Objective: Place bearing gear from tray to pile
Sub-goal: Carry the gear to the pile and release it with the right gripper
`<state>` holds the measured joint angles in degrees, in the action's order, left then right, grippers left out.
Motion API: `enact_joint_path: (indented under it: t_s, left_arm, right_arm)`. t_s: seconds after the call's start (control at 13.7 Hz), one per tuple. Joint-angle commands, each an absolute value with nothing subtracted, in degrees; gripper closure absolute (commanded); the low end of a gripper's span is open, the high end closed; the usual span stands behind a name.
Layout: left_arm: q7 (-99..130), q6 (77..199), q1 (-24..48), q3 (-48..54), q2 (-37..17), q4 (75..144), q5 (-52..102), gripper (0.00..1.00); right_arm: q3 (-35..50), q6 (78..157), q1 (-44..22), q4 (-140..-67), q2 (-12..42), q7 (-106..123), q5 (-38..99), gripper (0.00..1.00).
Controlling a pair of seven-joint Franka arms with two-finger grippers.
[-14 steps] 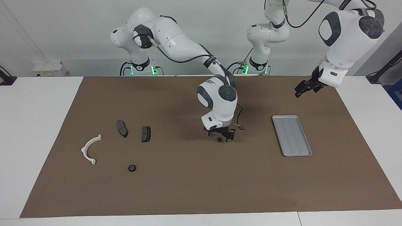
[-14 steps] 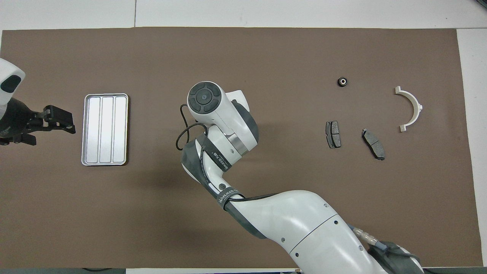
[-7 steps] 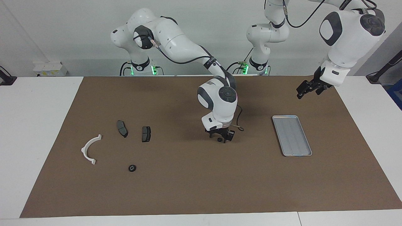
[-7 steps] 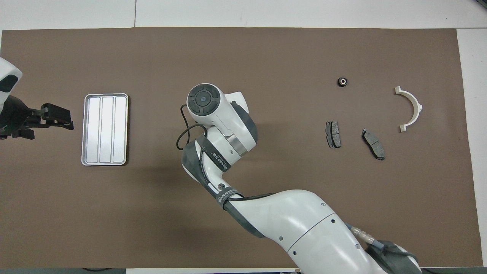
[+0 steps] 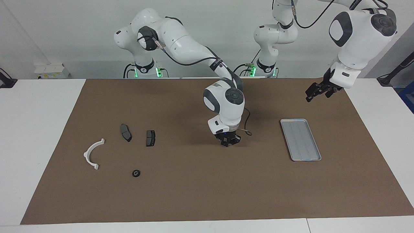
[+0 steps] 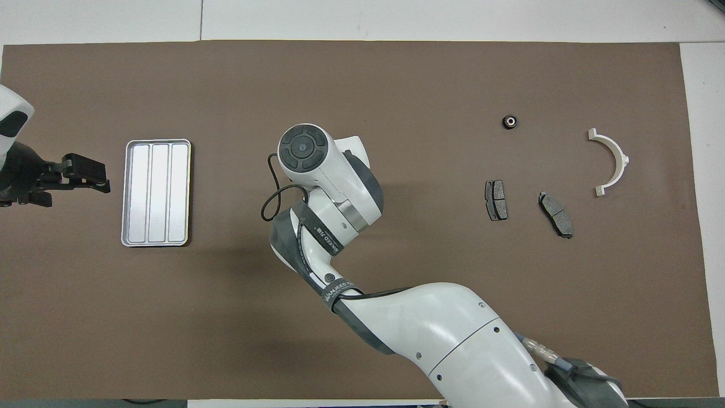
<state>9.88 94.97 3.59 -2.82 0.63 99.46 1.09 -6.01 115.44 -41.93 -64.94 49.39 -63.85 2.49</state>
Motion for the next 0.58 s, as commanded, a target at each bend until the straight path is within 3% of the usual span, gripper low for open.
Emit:
enact_joint_path:
  t_s: [0.0,0.15,0.51]
  left_arm:
    - [8.61,95.28,2.02,-2.55,1.85,99.23,1.67,0.0]
    - [7.22,95.1,2.02,-2.46,1.85,99.05,1.58,0.0]
    - [5.72,94.22,2.02,-2.2,1.76,97.47,1.41,0.0]
  right_arm:
    - [-6.33,116.28,-41.93,-64.34,50.45,-64.43,1.41,1.0]
    - [-6.15,114.97,-39.31,-64.34,49.84,-60.32,1.58,1.0]
    - [-5.54,109.7,-25.51,-64.34,44.74,-33.8,2.11,1.0]
